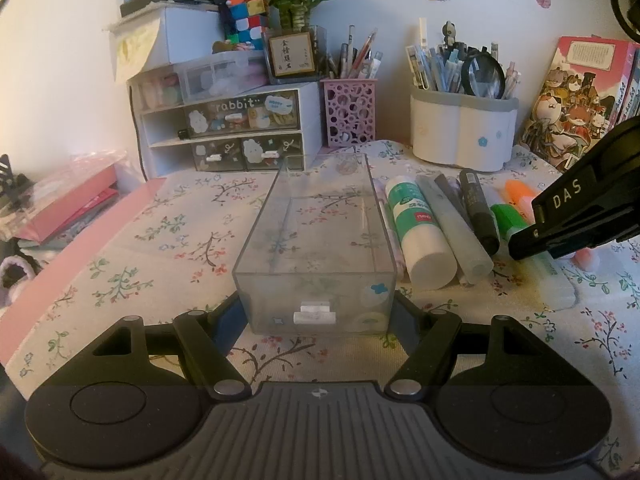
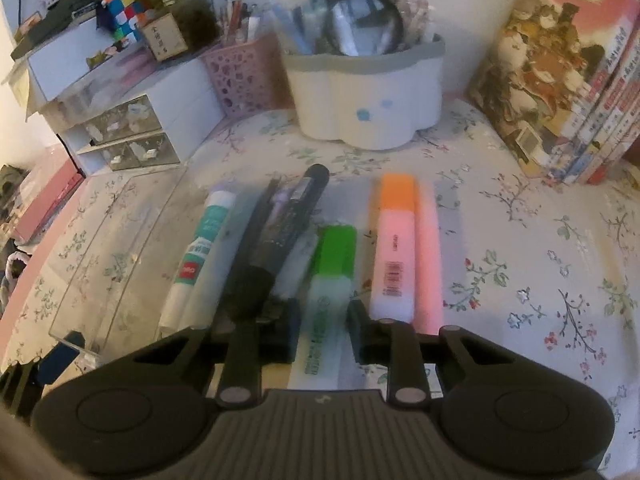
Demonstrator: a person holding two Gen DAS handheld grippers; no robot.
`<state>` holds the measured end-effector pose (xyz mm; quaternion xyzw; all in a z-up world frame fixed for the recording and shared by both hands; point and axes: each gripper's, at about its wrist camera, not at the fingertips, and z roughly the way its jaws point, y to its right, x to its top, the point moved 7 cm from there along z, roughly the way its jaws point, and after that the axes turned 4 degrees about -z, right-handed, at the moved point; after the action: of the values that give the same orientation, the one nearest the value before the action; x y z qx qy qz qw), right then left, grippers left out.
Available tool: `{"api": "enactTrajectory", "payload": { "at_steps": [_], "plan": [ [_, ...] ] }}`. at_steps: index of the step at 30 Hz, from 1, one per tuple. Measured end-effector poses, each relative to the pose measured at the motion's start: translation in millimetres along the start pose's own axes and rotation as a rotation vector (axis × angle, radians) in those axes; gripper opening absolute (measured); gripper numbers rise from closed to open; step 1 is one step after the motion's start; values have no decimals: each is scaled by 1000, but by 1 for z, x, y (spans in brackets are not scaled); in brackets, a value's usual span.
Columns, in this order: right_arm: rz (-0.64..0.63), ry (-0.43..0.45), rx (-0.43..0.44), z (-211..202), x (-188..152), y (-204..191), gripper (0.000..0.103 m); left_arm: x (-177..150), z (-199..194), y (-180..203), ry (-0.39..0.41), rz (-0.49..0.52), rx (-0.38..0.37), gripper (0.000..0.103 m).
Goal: Organize stationery
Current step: 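Grasp the green highlighter with the right tool and lift it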
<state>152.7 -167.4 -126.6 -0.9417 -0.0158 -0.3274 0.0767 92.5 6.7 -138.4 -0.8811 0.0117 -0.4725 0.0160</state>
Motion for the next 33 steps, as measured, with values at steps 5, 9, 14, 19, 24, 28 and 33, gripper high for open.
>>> {"api": "enactTrajectory", "payload": {
  "at_steps": [5, 9, 14, 19, 24, 28, 33],
  "plan": [
    [4, 4, 6, -2, -1, 1, 22, 0, 0, 0, 0, -2, 0, 73],
    [47, 12, 33, -2, 0, 4, 22, 0, 0, 0, 0, -2, -1, 73],
    [160, 28, 92, -8, 2, 16, 22, 0, 0, 0, 1, -2, 0, 73],
    [227, 51, 158, -17, 7, 18, 21, -1, 0, 0, 1, 0, -2, 73],
    [263, 66, 182, -21, 11, 18, 21, -1, 0, 0, 0, -1, -5, 73],
    [331, 70, 236, -23, 10, 23, 21, -1, 0, 0, 1, 0, -5, 73],
    [346, 109, 301, -36, 21, 13, 21, -1, 0, 0, 1, 0, -5, 73]
  ]
}}
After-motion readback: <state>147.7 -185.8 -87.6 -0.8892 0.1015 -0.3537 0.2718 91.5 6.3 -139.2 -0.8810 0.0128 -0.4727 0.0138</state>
